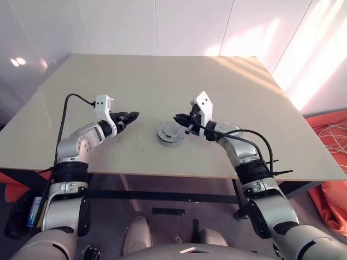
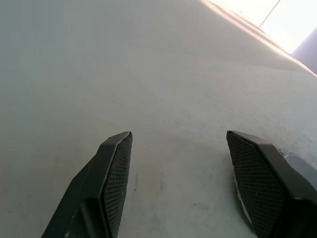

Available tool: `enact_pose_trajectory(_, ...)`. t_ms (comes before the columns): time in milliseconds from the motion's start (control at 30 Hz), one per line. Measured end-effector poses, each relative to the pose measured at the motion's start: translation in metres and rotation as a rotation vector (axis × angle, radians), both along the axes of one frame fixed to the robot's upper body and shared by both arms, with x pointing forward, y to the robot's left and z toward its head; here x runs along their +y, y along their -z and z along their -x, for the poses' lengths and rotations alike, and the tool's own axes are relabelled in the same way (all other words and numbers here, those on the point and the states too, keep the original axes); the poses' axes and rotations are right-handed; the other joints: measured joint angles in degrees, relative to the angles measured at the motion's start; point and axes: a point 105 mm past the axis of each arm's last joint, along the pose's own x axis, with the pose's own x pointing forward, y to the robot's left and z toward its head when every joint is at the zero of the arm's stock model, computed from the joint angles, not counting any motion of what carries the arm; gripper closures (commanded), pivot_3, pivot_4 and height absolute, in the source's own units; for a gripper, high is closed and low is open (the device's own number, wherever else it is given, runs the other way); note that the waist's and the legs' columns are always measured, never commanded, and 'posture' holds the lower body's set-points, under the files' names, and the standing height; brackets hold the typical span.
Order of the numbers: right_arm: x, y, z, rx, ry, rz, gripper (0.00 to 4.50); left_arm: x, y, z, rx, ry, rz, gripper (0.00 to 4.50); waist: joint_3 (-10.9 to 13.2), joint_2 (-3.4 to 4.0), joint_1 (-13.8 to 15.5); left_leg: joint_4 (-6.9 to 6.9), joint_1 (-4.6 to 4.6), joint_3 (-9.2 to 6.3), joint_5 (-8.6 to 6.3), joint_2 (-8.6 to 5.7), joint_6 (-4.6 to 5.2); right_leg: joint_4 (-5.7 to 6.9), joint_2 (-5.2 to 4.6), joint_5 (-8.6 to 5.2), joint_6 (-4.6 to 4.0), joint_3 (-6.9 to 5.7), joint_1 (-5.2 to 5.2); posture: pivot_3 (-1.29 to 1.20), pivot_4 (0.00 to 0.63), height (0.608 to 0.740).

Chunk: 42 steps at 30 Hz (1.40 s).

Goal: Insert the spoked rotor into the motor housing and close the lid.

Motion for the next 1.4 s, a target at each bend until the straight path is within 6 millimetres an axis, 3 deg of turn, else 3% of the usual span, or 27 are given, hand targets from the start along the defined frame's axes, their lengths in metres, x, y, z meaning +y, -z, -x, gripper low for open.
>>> enact_pose_trajectory(267,0.003,0.014,0.017,0.027,-0.089,0.014,0.03,-0.001,0.000,0.000,0.000,0.008,-0.001,1.27,0.0,0.00,0.0,0.02,0.03,0.00,-0.09,0.01,0.15,0.01,-0.01,0.00,0.00,0.00,0.04,0.00,0.000,0.740)
enact_pose_trajectory(400,0.003,0.014,0.014,-0.002,-0.068,0.017,0.03,-0.001,0.000,0.000,0.000,0.011,-0.001,1.27,0.0,0.00,0.0,0.02,0.06,0.00,-0.09,0.02,0.15,0.01,-0.02,0.00,0.00,0.00,0.06,0.00,0.000,0.740)
enact_pose_trajectory(733,0.006,0.041,0.015,0.057,-0.062,0.081,0.03,-0.002,-0.001,0.001,-0.004,0.016,-0.010,1.27,0.0,0.00,0.0,0.02,0.01,0.00,-0.10,0.01,0.17,-0.01,-0.01,0.00,-0.01,0.00,0.02,0.00,0.000,0.740)
enact_pose_trajectory(1067,0.008,0.043,0.011,0.040,-0.048,0.078,0.03,-0.001,-0.001,0.001,-0.005,0.015,-0.013,1.27,0.0,0.00,0.0,0.02,0.06,0.00,-0.10,0.02,0.16,0.01,-0.02,0.00,-0.01,0.01,0.05,0.00,0.000,0.740)
enact_pose_trajectory(1167,0.009,0.042,0.008,0.037,-0.035,0.077,0.61,-0.001,0.000,0.002,-0.004,0.015,-0.013,1.27,0.0,0.00,-0.1,0.02,0.05,0.00,-0.10,0.01,0.17,0.00,-0.02,0.00,-0.01,0.01,0.05,0.00,0.000,0.740)
enact_pose_trajectory(1233,0.012,0.042,0.008,0.039,-0.037,0.072,1.25,-0.001,0.000,0.002,-0.003,0.016,-0.013,1.27,0.0,0.00,0.0,0.02,0.05,0.00,-0.10,0.02,0.17,0.00,-0.02,0.00,-0.01,0.01,0.05,0.00,0.000,0.740)
enact_pose_trajectory(1400,0.011,0.042,0.007,0.039,-0.036,0.072,1.31,-0.001,0.001,0.002,-0.001,0.017,-0.013,1.27,0.0,0.00,0.0,0.02,0.06,0.00,-0.10,0.02,0.17,0.00,-0.02,0.00,-0.01,0.01,0.06,0.00,0.000,0.740)
